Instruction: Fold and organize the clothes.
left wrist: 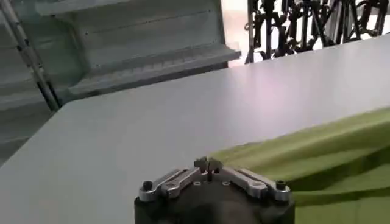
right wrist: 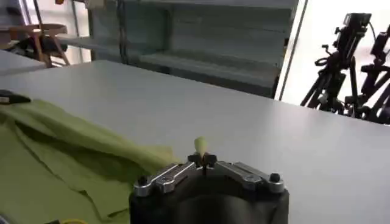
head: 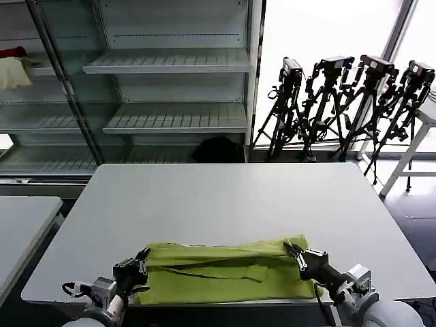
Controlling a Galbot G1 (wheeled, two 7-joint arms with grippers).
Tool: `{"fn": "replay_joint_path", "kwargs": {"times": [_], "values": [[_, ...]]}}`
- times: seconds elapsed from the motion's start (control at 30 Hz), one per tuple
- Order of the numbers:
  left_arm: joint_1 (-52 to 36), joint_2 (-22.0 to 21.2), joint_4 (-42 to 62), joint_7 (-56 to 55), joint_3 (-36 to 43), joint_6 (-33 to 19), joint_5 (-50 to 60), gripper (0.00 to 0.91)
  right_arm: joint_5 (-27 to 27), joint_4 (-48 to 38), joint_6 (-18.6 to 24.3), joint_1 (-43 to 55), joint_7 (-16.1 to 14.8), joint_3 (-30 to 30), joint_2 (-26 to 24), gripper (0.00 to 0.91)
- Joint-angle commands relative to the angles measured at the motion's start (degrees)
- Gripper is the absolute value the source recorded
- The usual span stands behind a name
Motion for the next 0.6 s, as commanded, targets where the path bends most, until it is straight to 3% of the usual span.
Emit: {"fn": "replay_joint_path", "kwargs": {"times": [0.03,0.47,0.53,0.57,0.6], "values": [[0.8,-0.2,0.3,0.1,0.3,-0.1,1.5,0.0,-0.1,0.3,0.3,-1.7,0.0,0.9,-0.2,0.0],[0.7,-0.6,1.4,0.1,1.9,-0.8,3.2,0.01,-0.2,1.6,-1.1,-5.5,2.6,1.9,0.9,0.02],[0.7,-0.7,1.5,0.2,2.1,-0.8,3.5,0.01,-0.1,1.1,-1.9,-5.8,3.9,1.7,1.4,0.282],[0.8,-0.7,1.5,0.2,2.1,-0.8,3.5,0.01,-0.1,1.0,-2.0,-6.0,4.2,1.6,1.5,0.776],[0.8,-0.7,1.5,0.2,2.3,-0.9,3.7,0.01,-0.1,0.9,-2.3,-6.4,5.2,1.4,1.8,0.907]]}}
